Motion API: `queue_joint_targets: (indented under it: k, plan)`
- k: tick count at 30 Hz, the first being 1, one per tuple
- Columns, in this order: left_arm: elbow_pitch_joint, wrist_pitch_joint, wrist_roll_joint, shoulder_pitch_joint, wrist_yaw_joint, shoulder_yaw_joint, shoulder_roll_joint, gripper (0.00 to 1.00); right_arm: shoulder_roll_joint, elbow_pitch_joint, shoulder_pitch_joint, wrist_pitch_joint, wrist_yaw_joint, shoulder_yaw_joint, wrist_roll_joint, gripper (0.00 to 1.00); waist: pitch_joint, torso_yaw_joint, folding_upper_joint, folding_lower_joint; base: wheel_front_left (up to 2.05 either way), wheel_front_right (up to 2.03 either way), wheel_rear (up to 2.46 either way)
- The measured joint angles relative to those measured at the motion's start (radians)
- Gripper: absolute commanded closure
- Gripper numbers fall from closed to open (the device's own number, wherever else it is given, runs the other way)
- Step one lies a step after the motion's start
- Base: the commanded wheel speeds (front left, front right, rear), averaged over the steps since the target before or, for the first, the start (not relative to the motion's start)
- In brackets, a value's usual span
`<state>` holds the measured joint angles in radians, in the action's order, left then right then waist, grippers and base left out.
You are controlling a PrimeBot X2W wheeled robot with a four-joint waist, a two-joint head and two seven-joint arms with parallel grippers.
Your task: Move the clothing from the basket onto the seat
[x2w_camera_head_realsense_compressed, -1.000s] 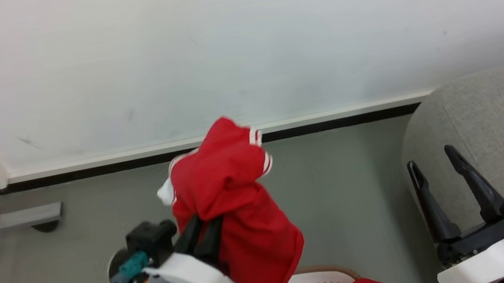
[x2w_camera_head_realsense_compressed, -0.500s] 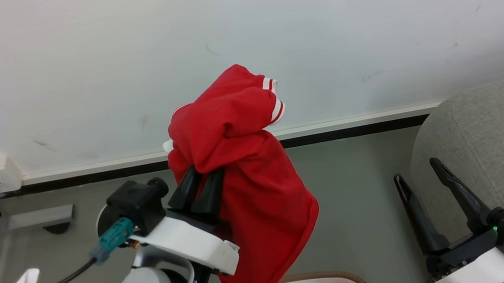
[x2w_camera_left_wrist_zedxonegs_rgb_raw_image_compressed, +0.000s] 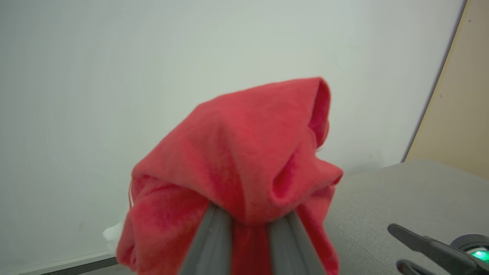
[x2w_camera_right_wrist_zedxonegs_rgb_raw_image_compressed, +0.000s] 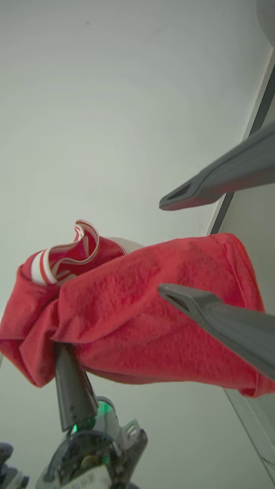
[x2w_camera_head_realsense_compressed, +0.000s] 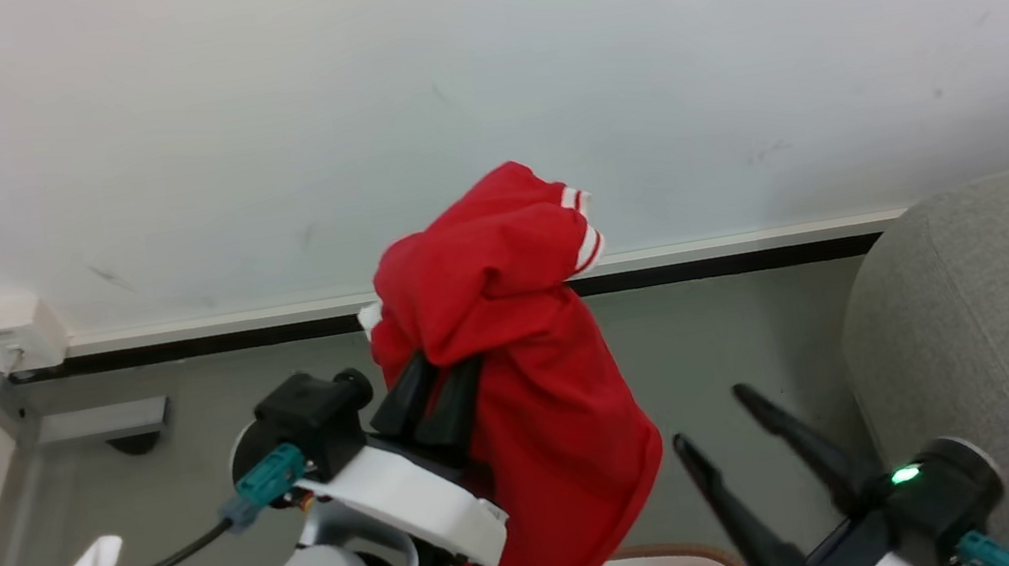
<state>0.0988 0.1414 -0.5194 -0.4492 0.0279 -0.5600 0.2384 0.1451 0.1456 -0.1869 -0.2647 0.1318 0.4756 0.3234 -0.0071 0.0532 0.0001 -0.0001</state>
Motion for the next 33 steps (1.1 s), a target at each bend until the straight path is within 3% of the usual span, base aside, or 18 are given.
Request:
queue_joint_targets:
  k: [4, 12, 24, 25, 26, 28, 33]
  plan:
    - [0.024, 0.001, 0.0, 0.001, -0.012, -0.026, -0.013, 1.0, 0.017, 0.039, -0.04, 0.001, 0.0, 0.107, 0.034, 0.0, -0.007, 0.02, 0.0, 0.0, 0.0, 0.0, 0.0]
    - [0.061, 0.0, 0.007, 0.005, -0.046, -0.109, -0.068, 1.0, 0.008, 0.157, -0.124, 0.019, 0.0, 0.215, 0.057, 0.0, -0.033, 0.084, 0.0, 0.0001, 0.0, 0.0, 0.0]
    - [0.085, -0.028, 0.0, 0.025, -0.08, -0.212, -0.13, 1.0, -0.018, 0.348, -0.21, 0.008, 0.0, 0.265, 0.067, 0.0, -0.08, 0.2, 0.0, 0.0001, 0.0, 0.0, 0.0]
    - [0.086, -0.032, -0.001, 0.026, -0.08, -0.215, -0.13, 1.0, -0.02, 0.355, -0.215, 0.008, 0.0, 0.267, 0.072, 0.1, -0.083, 0.208, 0.0, 0.0001, 0.0, 0.0, 0.0]
    - [0.087, -0.035, -0.001, 0.028, -0.08, -0.218, -0.13, 1.0, -0.021, 0.358, -0.218, 0.007, 0.0, 0.267, 0.075, 0.53, -0.086, 0.214, 0.0, 0.0001, 0.0, 0.0, 0.0]
    - [0.088, -0.036, -0.004, 0.03, -0.08, -0.217, -0.128, 1.0, -0.025, 0.356, -0.223, 0.006, 0.0, 0.267, 0.08, 1.0, -0.091, 0.222, -0.0001, 0.0001, 0.0, 0.0, 0.0]
    - [0.087, -0.035, -0.012, 0.033, -0.065, -0.195, -0.118, 1.0, -0.023, 0.306, -0.218, 0.003, 0.0, 0.26, 0.085, 1.0, -0.09, 0.224, 0.0, 0.0001, 0.0, 0.0, 0.0]
